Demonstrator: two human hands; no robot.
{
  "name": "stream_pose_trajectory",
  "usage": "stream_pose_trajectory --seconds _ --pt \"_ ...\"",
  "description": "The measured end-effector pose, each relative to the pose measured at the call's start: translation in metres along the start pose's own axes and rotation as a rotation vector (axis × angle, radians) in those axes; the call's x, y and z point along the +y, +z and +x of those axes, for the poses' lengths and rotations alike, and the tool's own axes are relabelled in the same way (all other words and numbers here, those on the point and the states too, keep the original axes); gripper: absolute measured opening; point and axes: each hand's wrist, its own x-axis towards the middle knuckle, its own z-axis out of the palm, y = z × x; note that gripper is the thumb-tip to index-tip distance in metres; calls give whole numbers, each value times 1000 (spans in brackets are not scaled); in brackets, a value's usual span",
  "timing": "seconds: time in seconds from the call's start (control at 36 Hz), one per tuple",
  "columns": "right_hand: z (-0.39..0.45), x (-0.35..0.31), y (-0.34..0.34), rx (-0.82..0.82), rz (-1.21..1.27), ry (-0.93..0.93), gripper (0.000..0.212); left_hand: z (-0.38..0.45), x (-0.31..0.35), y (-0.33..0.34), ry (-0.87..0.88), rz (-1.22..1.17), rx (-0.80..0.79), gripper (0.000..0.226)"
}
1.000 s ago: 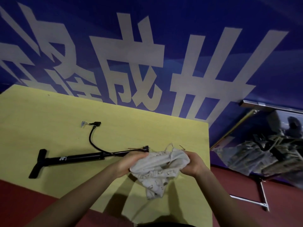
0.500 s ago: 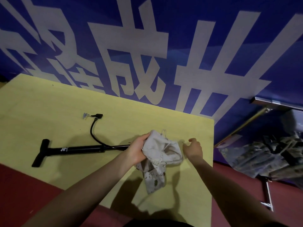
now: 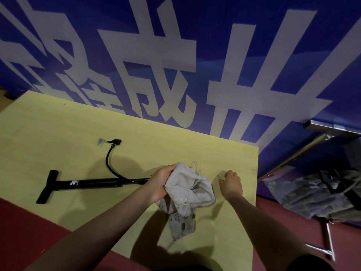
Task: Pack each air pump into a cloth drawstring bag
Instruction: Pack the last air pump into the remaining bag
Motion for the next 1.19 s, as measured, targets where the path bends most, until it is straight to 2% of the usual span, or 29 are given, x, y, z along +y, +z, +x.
stream_pose_trajectory --seconds 0.14,0.28,0.39,0.47,0.61,0.64,0.69,0.78,0.86,1.0,1.19 --pt "5 2 -1 -25 -131 -92 24 -6 -1 -5 35 56 7 39" --pt "10 -5 -7 -142 -250 -80 27 -12 -7 -16 40 68 6 39" --pt "7 -8 -9 -223 -194 -69 30 -14 -11 -24 34 69 -12 42" --pt "-6 -17 -12 -247 -60 -148 18 -19 -12 -28 43 67 -9 42" --pt "-58 -59 -24 75 499 -304 10 -25 -14 -32 38 51 28 41" --pt "-72 -70 -26 81 570 -359 10 -27 -13 -31 43 50 42 40" --pt "-99 -88 -28 -7 663 -475 17 -29 -13 -30 59 41 64 40" --pt "-123 -104 -14 -153 579 -619 16 -35 -14 -30 74 1 49 39" --pt "-124 -108 5 -227 455 -582 17 -42 -12 -31 77 -74 34 39" --pt "-117 -99 24 -137 131 -431 29 -57 -6 -47 107 -85 19 42" --pt "-125 -104 15 -113 -42 -516 32 -72 -18 -72 115 -74 -52 43"
